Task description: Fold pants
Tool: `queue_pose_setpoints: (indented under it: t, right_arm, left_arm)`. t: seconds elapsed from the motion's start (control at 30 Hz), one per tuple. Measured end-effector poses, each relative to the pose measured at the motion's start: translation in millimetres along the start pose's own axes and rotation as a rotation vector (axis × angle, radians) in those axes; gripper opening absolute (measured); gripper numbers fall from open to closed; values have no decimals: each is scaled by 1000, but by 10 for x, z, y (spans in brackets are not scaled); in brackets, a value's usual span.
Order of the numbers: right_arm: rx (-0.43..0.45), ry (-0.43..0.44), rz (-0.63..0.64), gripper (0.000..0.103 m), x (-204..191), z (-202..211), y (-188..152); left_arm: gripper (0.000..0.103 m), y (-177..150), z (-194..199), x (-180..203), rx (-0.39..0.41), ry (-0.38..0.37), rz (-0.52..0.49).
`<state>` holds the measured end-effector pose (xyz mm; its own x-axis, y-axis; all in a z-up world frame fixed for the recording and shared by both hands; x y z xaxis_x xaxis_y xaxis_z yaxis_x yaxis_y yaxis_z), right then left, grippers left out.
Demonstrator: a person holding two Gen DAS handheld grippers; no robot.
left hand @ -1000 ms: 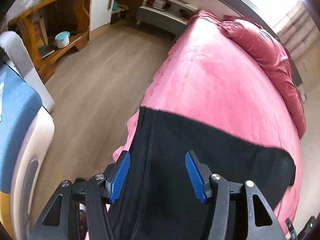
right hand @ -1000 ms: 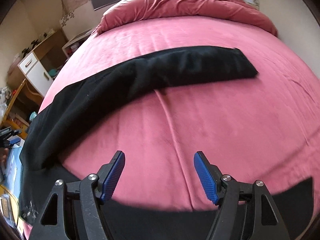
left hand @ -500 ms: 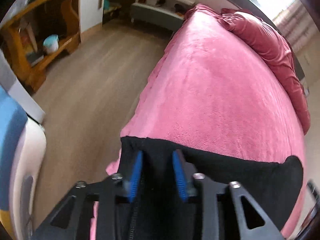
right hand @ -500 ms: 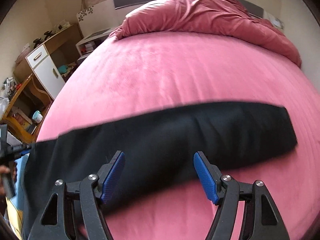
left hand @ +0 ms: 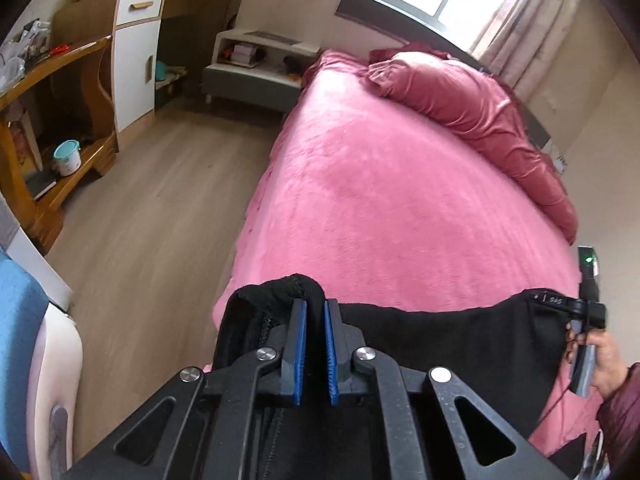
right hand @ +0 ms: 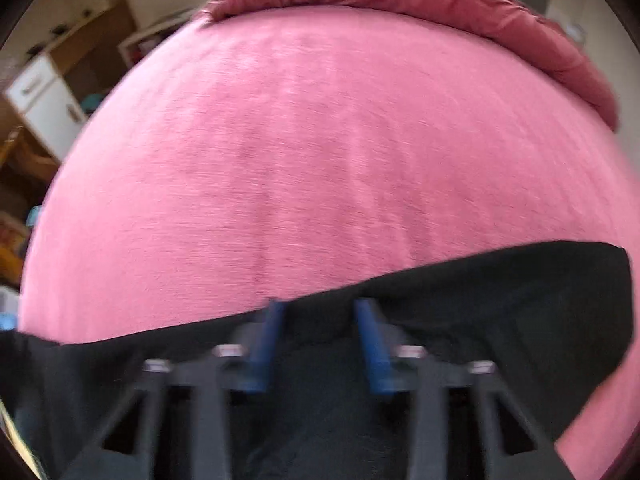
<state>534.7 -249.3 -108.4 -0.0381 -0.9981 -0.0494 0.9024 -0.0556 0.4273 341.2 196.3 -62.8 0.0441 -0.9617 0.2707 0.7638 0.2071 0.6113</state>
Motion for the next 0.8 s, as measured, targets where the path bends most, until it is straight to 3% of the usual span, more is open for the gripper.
queue_pose_setpoints:
  t: [0.03,0.17,0.37,0.5,0.67,0.77,0.8]
  right_arm:
    - [9,-5,10,5,-11,46,12]
    - [80,33,28,0,28,385,13]
    - [195,105,26,0,239,1153,-237]
    - [203,135,-4,0,465,1437,-623]
    - [176,144,-15,0,624,1537,-1129]
    - [152,146,-37,0,801,1527,-1407]
    - [148,143,-37,0,816,1511,-1445]
  left_arm:
    - [8,11,30,30,7,-1,-3]
    - [8,50,220,136,42,-7,-20]
    - [3,23,691,303,129,-29,-60]
    - [3,-120,1193,505,203,-96,-116]
    - [3,-509,1333,715,148,-140,-167]
    - [5,-725,1101,605,32,-116,-122]
    - [11,-770,958,474,-20,-71,-78]
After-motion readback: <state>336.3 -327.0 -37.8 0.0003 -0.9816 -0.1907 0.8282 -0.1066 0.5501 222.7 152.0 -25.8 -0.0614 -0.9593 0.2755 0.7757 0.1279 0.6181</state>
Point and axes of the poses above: each gripper's, at about its wrist camera, not at the fingertips, and z roughly against the way its jaws point, x to its right, y to its top, the point moved 5 cm from there along -z, roughly the way its jaws point, and after that the axes turned 8 degrees about -z, right-handed, at the moved point
